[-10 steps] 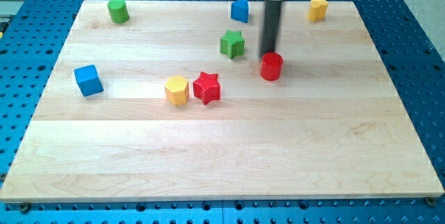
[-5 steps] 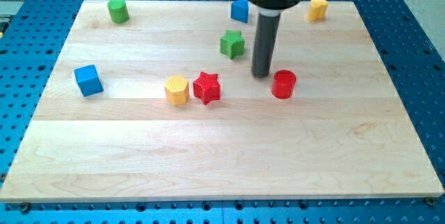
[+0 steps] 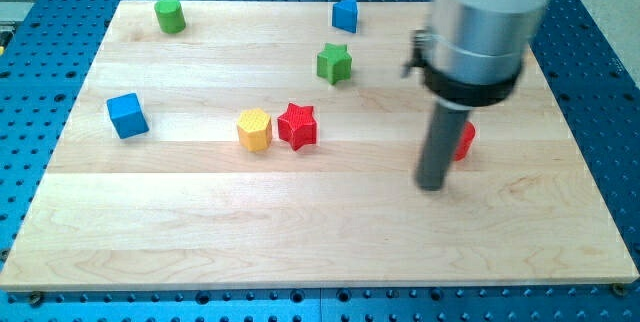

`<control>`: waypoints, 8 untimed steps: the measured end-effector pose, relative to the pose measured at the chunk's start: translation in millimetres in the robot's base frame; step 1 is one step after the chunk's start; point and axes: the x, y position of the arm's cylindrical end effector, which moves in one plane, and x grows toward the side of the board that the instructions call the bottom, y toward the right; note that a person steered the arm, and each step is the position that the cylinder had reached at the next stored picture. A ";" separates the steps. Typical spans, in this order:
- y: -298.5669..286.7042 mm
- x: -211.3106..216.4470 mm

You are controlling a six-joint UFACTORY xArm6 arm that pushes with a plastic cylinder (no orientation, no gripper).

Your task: Move the red circle diagonal to green star

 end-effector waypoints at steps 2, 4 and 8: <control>-11.4 -49.8; -29.0 -115.0; -11.7 -103.2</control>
